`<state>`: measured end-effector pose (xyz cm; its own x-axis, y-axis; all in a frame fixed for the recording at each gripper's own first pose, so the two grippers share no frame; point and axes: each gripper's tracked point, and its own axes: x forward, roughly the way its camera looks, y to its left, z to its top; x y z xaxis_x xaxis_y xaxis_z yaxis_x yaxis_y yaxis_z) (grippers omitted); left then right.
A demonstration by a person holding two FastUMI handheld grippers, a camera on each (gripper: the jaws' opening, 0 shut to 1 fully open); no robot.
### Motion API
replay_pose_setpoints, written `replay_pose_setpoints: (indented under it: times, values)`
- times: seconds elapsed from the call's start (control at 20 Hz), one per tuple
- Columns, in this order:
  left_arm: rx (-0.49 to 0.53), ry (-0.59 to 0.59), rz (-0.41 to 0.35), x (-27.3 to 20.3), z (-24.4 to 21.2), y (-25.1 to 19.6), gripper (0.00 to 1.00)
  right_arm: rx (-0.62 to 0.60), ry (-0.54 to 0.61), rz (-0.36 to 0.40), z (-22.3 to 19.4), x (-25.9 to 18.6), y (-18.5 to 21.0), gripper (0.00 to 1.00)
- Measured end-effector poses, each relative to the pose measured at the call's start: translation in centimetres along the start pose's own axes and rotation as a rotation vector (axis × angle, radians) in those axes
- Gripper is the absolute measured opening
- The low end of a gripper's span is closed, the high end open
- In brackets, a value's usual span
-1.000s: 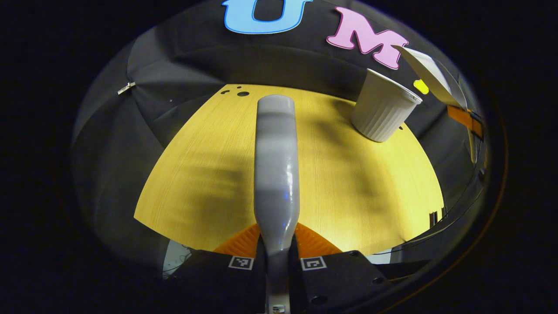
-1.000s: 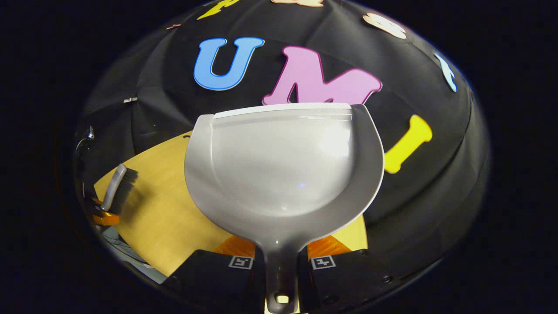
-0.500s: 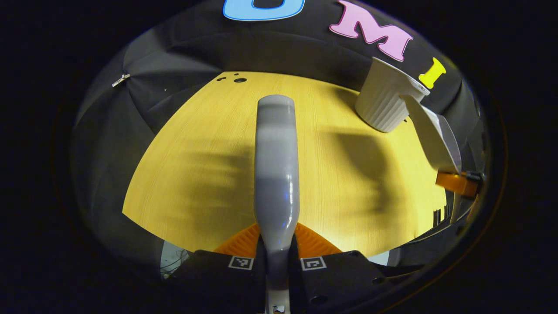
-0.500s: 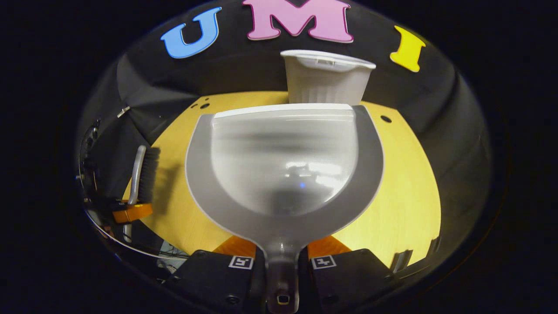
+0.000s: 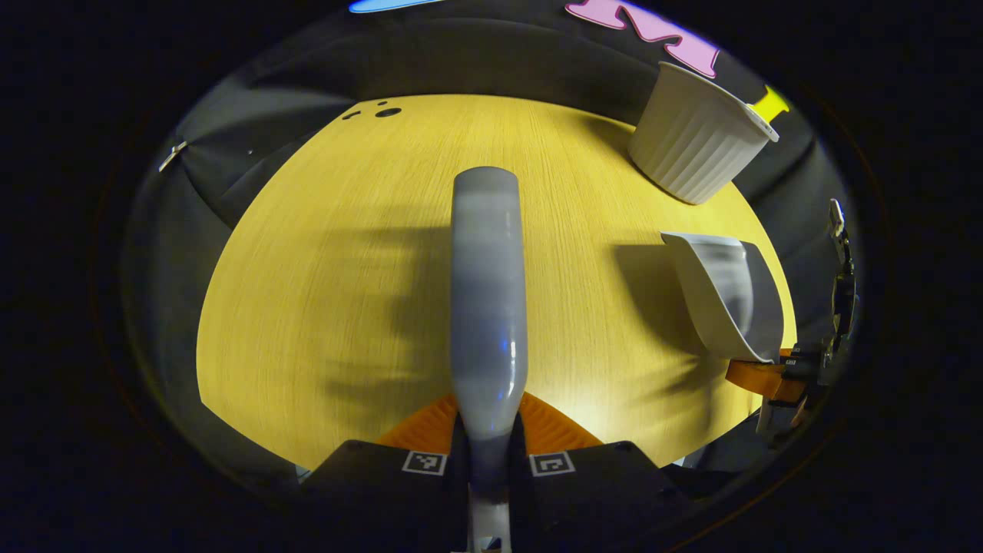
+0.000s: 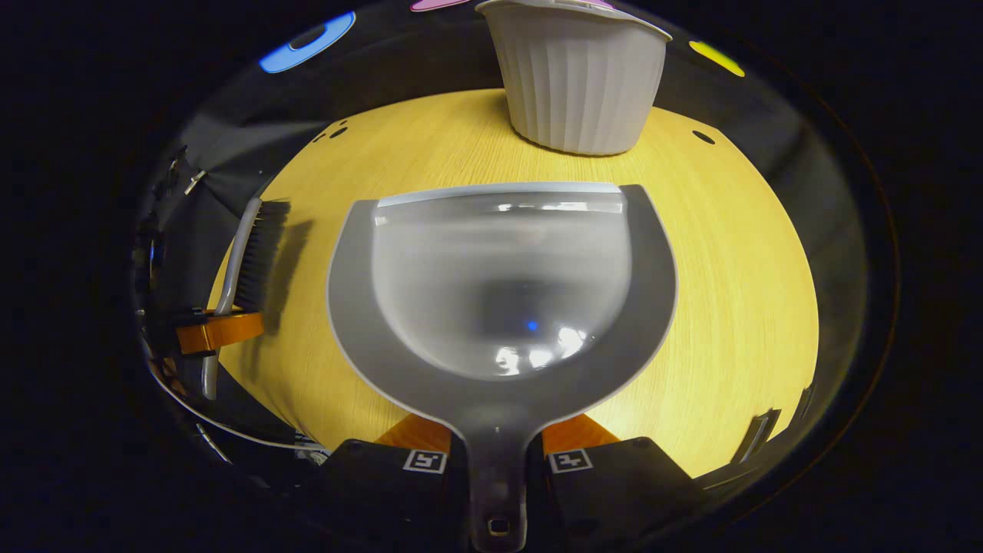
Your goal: Pick up the small broom and dustpan from the desktop, sweep the trash into the dustpan with the broom, and then empty the trash into the garbage bin.
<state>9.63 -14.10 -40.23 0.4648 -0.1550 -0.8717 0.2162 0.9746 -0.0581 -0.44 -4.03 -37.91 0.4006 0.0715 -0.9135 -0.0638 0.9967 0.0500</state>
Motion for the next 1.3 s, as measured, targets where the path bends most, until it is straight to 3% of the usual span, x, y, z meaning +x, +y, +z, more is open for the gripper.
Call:
replay_pose_setpoints:
  times: [0.4,0.6,0.65,0.7,0.75,0.8,0.9,1.0,1.3]
  values:
    - [0.079,0.138,0.037,0.8,-0.1,0.5,0.27,0.091,0.069,-0.018,0.2,0.7,0.3,0.34]
    - [0.117,0.123,0.058,0.2,0.4,1.0,0.29,0.127,0.063,0.011,1.0,0.3,0.6,0.41]
    - [0.116,0.117,0.059,-0.1,0.4,0.9,0.34,0.134,0.057,0.019,1.2,0.1,0.7,0.38]
    - [0.115,0.11,0.057,-0.4,0.5,0.7,0.36,0.14,0.055,0.024,1.3,-0.2,0.7,0.55]
    - [0.115,0.103,0.054,-0.5,0.8,0.4,0.28,0.147,0.048,0.035,1.6,-0.6,0.8,0.6]
    - [0.116,0.086,0.054,-1.0,0.9,0.1,0.37,0.159,0.037,0.059,1.9,-1.3,1.3,0.65]
    - [0.107,0.022,0.047,-2.6,1.9,-0.3,0.68,0.169,0.011,0.077,2.6,-3.0,1.4,1.0]
    - [0.082,-0.048,0.046,-4.5,2.5,-0.6,0.98,0.154,-0.025,0.082,3.3,-5.1,1.1,0.99]
    - [0.01,-0.304,0.022,-13.4,4.3,-2.4,0.98,0.047,-0.347,0.006,8.6,-15.1,-1.1,0.99]
